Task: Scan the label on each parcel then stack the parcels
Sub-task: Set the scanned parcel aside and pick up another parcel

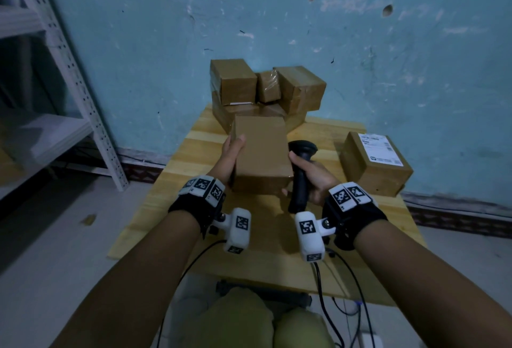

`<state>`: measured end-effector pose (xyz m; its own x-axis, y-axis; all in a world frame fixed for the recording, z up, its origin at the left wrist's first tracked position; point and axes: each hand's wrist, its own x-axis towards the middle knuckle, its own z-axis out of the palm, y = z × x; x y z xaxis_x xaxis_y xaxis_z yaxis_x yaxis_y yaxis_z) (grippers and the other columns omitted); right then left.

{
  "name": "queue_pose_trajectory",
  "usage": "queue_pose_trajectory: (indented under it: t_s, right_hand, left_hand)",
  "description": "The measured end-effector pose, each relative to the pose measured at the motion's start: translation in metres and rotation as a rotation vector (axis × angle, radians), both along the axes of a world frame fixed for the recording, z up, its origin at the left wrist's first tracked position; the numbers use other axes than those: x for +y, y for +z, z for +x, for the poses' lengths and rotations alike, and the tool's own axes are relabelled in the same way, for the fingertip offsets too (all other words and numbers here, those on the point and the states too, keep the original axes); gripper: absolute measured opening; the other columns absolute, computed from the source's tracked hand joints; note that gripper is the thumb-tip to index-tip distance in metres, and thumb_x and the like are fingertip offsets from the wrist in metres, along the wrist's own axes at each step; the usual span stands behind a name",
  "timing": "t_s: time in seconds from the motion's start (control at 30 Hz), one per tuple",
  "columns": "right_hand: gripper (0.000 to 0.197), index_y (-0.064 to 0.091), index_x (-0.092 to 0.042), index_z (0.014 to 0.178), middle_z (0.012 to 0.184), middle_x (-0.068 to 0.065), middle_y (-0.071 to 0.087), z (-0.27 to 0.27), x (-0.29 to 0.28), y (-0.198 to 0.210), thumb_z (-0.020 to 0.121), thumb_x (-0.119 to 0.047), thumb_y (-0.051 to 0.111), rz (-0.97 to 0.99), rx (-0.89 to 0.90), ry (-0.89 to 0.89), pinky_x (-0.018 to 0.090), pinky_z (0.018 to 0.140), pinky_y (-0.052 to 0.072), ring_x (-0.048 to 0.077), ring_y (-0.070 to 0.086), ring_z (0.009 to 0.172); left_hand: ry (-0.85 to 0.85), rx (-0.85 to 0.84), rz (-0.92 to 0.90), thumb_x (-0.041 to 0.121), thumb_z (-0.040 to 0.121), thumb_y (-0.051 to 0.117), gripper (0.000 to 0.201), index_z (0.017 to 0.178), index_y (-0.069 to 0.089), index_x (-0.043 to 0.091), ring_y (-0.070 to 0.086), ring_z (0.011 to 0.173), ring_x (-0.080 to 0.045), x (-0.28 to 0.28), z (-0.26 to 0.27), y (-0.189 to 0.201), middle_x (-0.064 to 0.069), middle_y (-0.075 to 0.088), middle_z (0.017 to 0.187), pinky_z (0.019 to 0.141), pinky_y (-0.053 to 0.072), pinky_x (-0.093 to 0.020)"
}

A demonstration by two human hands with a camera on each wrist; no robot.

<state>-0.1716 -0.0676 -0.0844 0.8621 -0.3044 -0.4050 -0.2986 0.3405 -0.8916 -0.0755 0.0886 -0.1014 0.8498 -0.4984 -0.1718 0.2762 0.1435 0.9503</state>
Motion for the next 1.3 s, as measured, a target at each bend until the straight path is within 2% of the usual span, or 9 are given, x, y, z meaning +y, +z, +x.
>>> queue_pose_trajectory:
  t_s: [0.1,0.3,0.43,0.6,0.83,0.9,1.03,1.17,1.3]
  right_hand:
    - [0.029,0.058,-0.006,0.098,0.084,0.011,0.064,-0.001,0.001,0.0,0.087,-0.032,0.063,-0.006,0.043,0.001,0.037,0.056,0.056,0.027,0.062,0.076]
    - [0.028,0.058,-0.004,0.107,0.098,0.015,0.066,-0.004,-0.001,-0.001,0.088,-0.025,0.062,0.033,0.025,0.011,0.047,0.066,0.059,0.03,0.063,0.092]
    - [0.016,0.056,-0.004,0.098,0.094,0.017,0.065,-0.006,-0.002,0.002,0.091,-0.018,0.058,0.038,-0.012,-0.023,0.053,0.064,0.056,0.031,0.063,0.086]
    - [0.013,0.055,-0.002,0.097,0.109,0.022,0.061,-0.006,-0.006,0.0,0.09,-0.013,0.058,0.029,0.014,-0.072,0.055,0.082,0.049,0.035,0.061,0.089]
    - [0.007,0.053,-0.004,0.091,0.093,0.018,0.06,-0.004,-0.009,-0.005,0.091,-0.011,0.056,0.021,0.018,-0.121,0.057,0.088,0.047,0.038,0.059,0.09]
    - [0.007,0.052,-0.004,0.091,0.092,0.02,0.06,-0.003,-0.01,-0.003,0.091,-0.01,0.056,0.008,0.034,-0.129,0.056,0.084,0.05,0.037,0.06,0.085]
    - [0.01,0.055,-0.003,0.095,0.082,0.016,0.059,-0.003,-0.009,0.001,0.09,-0.011,0.054,-0.031,0.063,-0.117,0.036,0.051,0.052,0.03,0.057,0.071]
    - [0.01,0.056,-0.002,0.093,0.076,0.013,0.057,-0.003,-0.012,-0.002,0.088,-0.009,0.052,-0.052,0.042,-0.136,0.032,0.061,0.046,0.025,0.055,0.067]
    - [0.008,0.055,-0.003,0.088,0.072,0.011,0.054,-0.005,-0.011,0.001,0.087,-0.008,0.049,-0.058,0.017,-0.158,0.031,0.057,0.043,0.023,0.052,0.061]
  left_hand:
    - [-0.051,0.064,0.056,0.073,0.055,0.061,0.106,0.144,0.031,0.024,0.056,0.119,-0.03,-0.001,0.013,-0.016,-0.012,0.054,0.133,0.103,0.043,-0.049]
    - [0.012,0.019,0.03,0.072,0.057,0.064,0.107,0.145,0.026,0.024,0.051,0.123,-0.029,-0.001,0.007,-0.012,-0.01,0.048,0.139,0.106,0.04,-0.049]
    - [0.026,0.02,0.024,0.077,0.042,0.073,0.125,0.143,0.03,0.019,0.054,0.121,-0.031,0.0,0.013,-0.015,-0.012,0.051,0.137,0.103,0.043,-0.051]
    - [0.033,0.011,0.059,0.039,0.083,0.064,0.076,0.143,0.025,0.013,0.05,0.122,-0.033,0.002,-0.009,0.012,-0.012,0.045,0.139,0.099,0.045,-0.051]
    - [0.04,-0.053,0.086,0.027,0.085,0.065,0.074,0.141,0.018,0.018,0.046,0.125,-0.032,-0.006,-0.009,0.015,-0.014,0.038,0.143,0.103,0.041,-0.054]
    - [0.031,-0.073,0.099,0.031,0.077,0.073,0.083,0.137,0.016,0.029,0.044,0.126,-0.033,-0.007,-0.011,0.013,-0.013,0.035,0.144,0.101,0.041,-0.058]
    - [-0.012,-0.216,0.191,0.049,0.037,0.084,0.108,0.114,0.009,0.056,0.04,0.128,-0.03,-0.004,-0.024,0.008,-0.01,0.031,0.143,0.1,0.042,-0.058]
    - [-0.039,-0.302,0.166,0.026,0.049,0.088,0.129,0.137,-0.005,0.037,0.03,0.133,-0.021,0.0,-0.036,0.006,-0.008,0.021,0.149,0.107,0.035,-0.044]
    - [-0.052,-0.343,0.136,-0.004,0.066,0.078,0.121,0.142,-0.011,0.024,0.026,0.132,-0.015,-0.001,-0.039,0.001,-0.008,0.016,0.151,0.104,0.031,-0.034]
